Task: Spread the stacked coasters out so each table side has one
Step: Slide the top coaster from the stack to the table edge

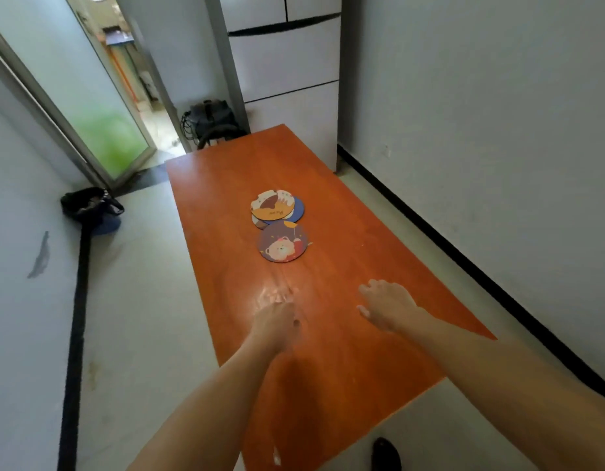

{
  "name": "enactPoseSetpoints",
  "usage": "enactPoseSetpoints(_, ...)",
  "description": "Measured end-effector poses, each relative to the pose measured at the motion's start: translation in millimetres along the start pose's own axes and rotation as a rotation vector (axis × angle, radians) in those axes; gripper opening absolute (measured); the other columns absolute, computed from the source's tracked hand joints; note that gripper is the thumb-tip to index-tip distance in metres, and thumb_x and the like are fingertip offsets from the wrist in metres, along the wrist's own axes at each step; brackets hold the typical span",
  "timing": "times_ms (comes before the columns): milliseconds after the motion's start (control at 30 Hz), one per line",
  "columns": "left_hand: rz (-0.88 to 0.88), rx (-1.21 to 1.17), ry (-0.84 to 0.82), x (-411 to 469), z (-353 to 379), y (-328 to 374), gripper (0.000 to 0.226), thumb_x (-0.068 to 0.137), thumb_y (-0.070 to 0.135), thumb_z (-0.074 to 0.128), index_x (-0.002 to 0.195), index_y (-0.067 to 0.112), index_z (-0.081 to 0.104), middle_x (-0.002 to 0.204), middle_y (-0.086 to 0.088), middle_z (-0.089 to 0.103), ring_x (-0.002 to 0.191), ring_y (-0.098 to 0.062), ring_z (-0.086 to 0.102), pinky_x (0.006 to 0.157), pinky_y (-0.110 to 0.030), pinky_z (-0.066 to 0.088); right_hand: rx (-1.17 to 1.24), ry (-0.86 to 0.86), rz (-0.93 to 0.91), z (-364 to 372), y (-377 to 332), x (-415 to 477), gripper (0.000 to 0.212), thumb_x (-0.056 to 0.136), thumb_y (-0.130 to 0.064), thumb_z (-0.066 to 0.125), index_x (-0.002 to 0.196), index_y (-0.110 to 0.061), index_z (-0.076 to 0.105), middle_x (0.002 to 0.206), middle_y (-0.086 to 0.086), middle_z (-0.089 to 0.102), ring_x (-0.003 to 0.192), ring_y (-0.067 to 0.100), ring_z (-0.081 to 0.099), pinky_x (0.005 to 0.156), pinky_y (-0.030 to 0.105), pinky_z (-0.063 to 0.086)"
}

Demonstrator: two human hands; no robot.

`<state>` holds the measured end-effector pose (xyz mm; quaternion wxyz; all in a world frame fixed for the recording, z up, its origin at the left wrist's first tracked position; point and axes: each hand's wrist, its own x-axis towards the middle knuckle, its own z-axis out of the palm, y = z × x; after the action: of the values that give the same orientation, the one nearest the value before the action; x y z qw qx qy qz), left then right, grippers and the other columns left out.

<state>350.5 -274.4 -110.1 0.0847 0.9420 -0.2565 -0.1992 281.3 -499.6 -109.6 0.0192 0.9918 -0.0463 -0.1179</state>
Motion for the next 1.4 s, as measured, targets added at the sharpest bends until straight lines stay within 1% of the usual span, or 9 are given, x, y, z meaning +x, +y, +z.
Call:
enactPoseSetpoints(133,-0.158,-0.043,0.022,26.5,13.6,12.2,0.021,0.094,0.027,0.048,0.105,0.015,0.06,0.098,-0.004,0.065,0.082,-0.022,0.062,0.073,-0.037,0.055,-0.008,-0.054,-0.117,9.4,27.0,47.3,0.036,0.096,-0.04,0.044,0.12,-0.015,0.051,0.119,0.01,0.057,0.108,0.029,0.056,0.085,0.042,0.048)
enactPoseSetpoints(267,-0.257,-0.101,0.053,40.5,30.6,17.4,0.017,0.094,0.027,0.046,0.088,0.017,0.057,0.088,-0.002,0.062,0.074,-0.018,0.057,0.069,-0.034,0.053,0.013,-0.141,-0.189,14.7,35.2,86.9,0.034,0.096,-0.038,0.045,0.119,-0.015,0.051,0.119,0.01,0.056,0.109,0.03,0.056,0.085,0.042,0.048)
enactPoseSetpoints(500,-0.331,-0.053,0.192,72.0,66.8,-4.3,0.03,0.097,0.032,0.042,0.119,0.017,0.056,0.128,-0.008,0.054,0.112,-0.024,0.052,0.095,-0.039,0.047,0.054,-0.17,-0.267,26.4,16.1,156.9,0.035,0.094,-0.04,0.047,0.118,-0.016,0.055,0.116,0.011,0.059,0.106,0.031,0.058,0.084,0.043,0.049)
enactPoseSetpoints(633,-0.33,-0.029,0.14,84.0,98.7,-19.4,0.051,0.1,0.043,0.028,0.146,0.02,0.031,0.156,-0.013,0.026,0.144,-0.03,0.02,0.116,-0.045,0.018,0.096,-0.141,-0.24,28.0,7.1,200.4,0.031,0.092,-0.037,0.049,0.114,-0.017,0.056,0.11,0.01,0.061,0.098,0.03,0.06,0.077,0.042,0.05)
enactPoseSetpoints(767,-0.289,0.013,0.137,78.0,131.7,-28.0,0.063,0.098,0.055,0.009,0.152,0.021,0.006,0.162,-0.01,-0.001,0.147,-0.027,-0.01,0.119,-0.047,-0.005,0.188,-0.109,-0.187,26.2,-2.0,248.0,0.034,0.09,-0.033,0.051,0.12,-0.017,0.051,0.112,0.011,0.06,0.098,0.033,0.058,0.079,0.045,0.05)
enactPoseSetpoints(1000,-0.278,-0.042,0.169,79.8,147.7,-30.0,0.071,0.097,0.06,0.022,0.153,0.017,0.013,0.162,-0.013,0.001,0.148,-0.029,-0.003,0.116,-0.051,0.006,0.372,-0.037,0.094,33.5,-27.8,319.0,0.051,0.081,-0.053,0.059,0.114,-0.015,0.051,0.113,0.011,0.054,0.1,0.033,0.055,0.077,0.044,0.047)
enactPoseSetpoints(1167,-0.291,-0.036,0.139,81.1,151.5,-29.9,0.072,0.096,0.061,0.023,0.153,0.019,0.01,0.162,-0.012,0.0,0.148,-0.029,-0.004,0.116,-0.051,0.006,0.46,-0.154,0.29,40.8,-31.6,345.7,0.076,0.065,-0.055,0.076,0.123,-0.015,0.047,0.123,0.009,0.057,0.108,0.032,0.057,0.077,0.042,0.047)
enactPoseSetpoints(1233,-0.298,-0.033,0.14,81.6,152.7,-30.7,0.072,0.095,0.061,0.023,0.153,0.019,0.01,0.162,-0.013,0.001,0.148,-0.029,-0.003,0.116,-0.052,0.007,0.616,-0.174,0.366,43.0,-29.2,349.2,0.07,0.062,-0.049,0.082,0.116,-0.016,0.05,0.118,0.006,0.061,0.104,0.03,0.059,0.083,0.047,0.051)
enactPoseSetpoints(1400,-0.299,-0.023,0.154,81.8,154.6,-31.6,0.072,0.095,0.061,0.024,0.153,0.018,0.013,0.162,-0.013,0.002,0.148,-0.03,-0.001,0.116,-0.052,0.008,0.959,-0.171,0.379,46.6,-27.0,340.5,0.024,0.075,-0.034,0.079,0.073,-0.018,0.061,0.089,0.008,0.069,0.083,0.031,0.067,0.073,0.046,0.055)
